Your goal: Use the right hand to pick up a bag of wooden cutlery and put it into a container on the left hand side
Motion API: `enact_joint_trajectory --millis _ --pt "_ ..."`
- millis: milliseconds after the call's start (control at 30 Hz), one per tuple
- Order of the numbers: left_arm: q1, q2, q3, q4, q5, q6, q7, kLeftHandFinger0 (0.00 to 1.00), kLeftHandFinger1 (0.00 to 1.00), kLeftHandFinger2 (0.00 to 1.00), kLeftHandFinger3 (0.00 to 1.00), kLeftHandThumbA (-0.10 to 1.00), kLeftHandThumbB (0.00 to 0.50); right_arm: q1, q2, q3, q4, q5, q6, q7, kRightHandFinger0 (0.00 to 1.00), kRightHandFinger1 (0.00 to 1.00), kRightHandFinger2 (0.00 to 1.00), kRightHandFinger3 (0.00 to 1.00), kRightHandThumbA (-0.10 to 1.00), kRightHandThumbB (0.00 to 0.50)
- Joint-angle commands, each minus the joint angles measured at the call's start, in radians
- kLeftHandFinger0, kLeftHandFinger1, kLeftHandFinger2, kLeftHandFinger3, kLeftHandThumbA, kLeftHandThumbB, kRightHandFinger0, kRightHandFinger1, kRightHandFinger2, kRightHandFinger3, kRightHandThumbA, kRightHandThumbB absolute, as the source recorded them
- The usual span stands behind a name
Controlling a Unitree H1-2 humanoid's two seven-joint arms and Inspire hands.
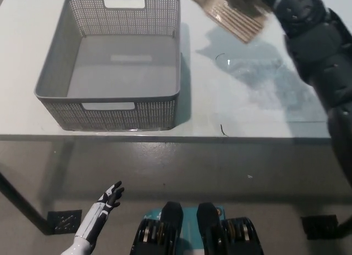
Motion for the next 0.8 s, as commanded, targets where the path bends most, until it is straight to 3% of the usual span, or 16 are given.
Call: enact_joint_trajectory --millis 0,33,67,100,167,200,267,433,467,500,533,567,600,633,700,767 --pt "-0.022 0.007 0.001 -0.002 -0.016 -0.037 -0.019 1.00 1.00 1.00 1.00 1.00 0.343 -0.142 0.052 -0.007 -0.049 0.041 -0.040 -0.048 0.34 0.83 1.00 0.88 -0.10 0.144" --pt "-0.025 0.007 0.002 0.002 -0.022 -0.037 -0.026 1.00 1.00 1.00 1.00 1.00 0.345 -0.149 0.071 -0.012 -0.046 0.048 -0.036 -0.046 0.35 0.79 0.80 0.75 -0.10 0.137" --pt "-0.026 0.008 -0.001 0.001 -0.017 -0.037 -0.025 1.00 1.00 1.00 1.00 1.00 0.339 -0.154 0.093 -0.018 -0.043 0.056 -0.036 -0.049 0.23 0.58 0.57 0.69 -0.10 0.153" --pt "-0.028 0.008 -0.003 0.001 -0.013 -0.037 -0.024 1.00 1.00 1.00 1.00 1.00 0.338 -0.158 0.107 -0.019 -0.041 0.058 -0.029 -0.055 0.13 0.41 0.52 0.68 -0.10 0.157" --pt "-0.031 0.007 -0.004 0.002 -0.011 -0.037 -0.025 1.00 1.00 1.00 1.00 1.00 0.352 -0.164 0.133 -0.021 -0.038 0.063 -0.015 -0.059 0.01 0.36 0.68 0.75 -0.10 0.148" --pt "-0.033 0.009 -0.008 0.001 -0.006 -0.037 -0.023 1.00 1.00 0.98 1.00 1.00 0.357 -0.164 0.147 -0.019 -0.037 0.062 -0.024 -0.065 0.03 0.37 0.72 0.77 -0.10 0.213" --pt "-0.036 0.011 -0.010 -0.004 -0.008 -0.037 -0.034 1.00 1.00 0.97 1.00 1.00 0.360 -0.169 0.189 -0.014 -0.032 0.061 -0.017 -0.076 0.00 0.39 0.83 0.85 -0.10 0.167" --pt "-0.047 0.017 -0.025 -0.003 0.003 -0.037 -0.036 1.00 1.00 0.96 1.00 1.00 0.349 -0.171 0.232 -0.026 -0.028 0.084 -0.005 -0.079 0.00 0.46 0.79 0.86 -0.10 0.178" --pt "-0.050 0.017 -0.029 -0.003 0.005 -0.037 -0.035 1.00 1.00 0.95 1.00 1.00 0.340 -0.169 0.236 -0.024 -0.028 0.083 -0.008 -0.082 0.03 0.49 0.81 0.84 -0.10 0.188" --pt "-0.050 0.017 -0.031 -0.005 0.009 -0.037 -0.030 1.00 1.00 0.95 1.00 1.00 0.332 -0.166 0.243 -0.013 -0.027 0.071 -0.009 -0.090 0.11 0.57 0.91 0.94 -0.02 0.243" --pt "-0.052 0.021 -0.035 -0.006 0.013 -0.037 -0.027 1.00 1.00 0.94 1.00 1.00 0.328 -0.167 0.244 -0.011 -0.026 0.070 -0.005 -0.083 0.25 0.64 0.92 0.97 0.16 0.287" --pt "-0.054 0.024 -0.039 -0.005 0.019 -0.037 -0.024 1.00 1.00 0.94 1.00 1.00 0.328 -0.168 0.243 -0.012 -0.024 0.072 0.004 -0.069 0.22 0.56 0.78 0.92 0.21 0.289" --pt "-0.056 0.023 -0.038 -0.002 0.010 -0.037 -0.032 1.00 1.00 0.93 1.00 1.00 0.333 -0.169 0.241 -0.021 -0.024 0.089 0.026 0.003 0.58 0.92 1.00 1.00 0.43 0.380" --pt "-0.056 0.022 -0.037 -0.002 0.001 -0.037 -0.039 1.00 1.00 0.93 1.00 1.00 0.332 -0.165 0.234 -0.017 -0.023 0.093 0.032 0.068 1.00 1.00 1.00 1.00 0.56 0.424" --pt "-0.055 0.024 -0.038 -0.005 -0.006 -0.037 -0.046 1.00 1.00 0.91 1.00 1.00 0.336 -0.156 0.222 0.025 -0.020 0.055 0.041 0.105 1.00 1.00 1.00 1.00 0.66 0.486" --pt "-0.054 0.029 -0.048 -0.013 0.007 -0.037 -0.041 1.00 1.00 0.91 1.00 1.00 0.328 -0.139 0.212 0.035 -0.023 0.051 0.029 0.107 1.00 1.00 1.00 1.00 0.69 0.499"
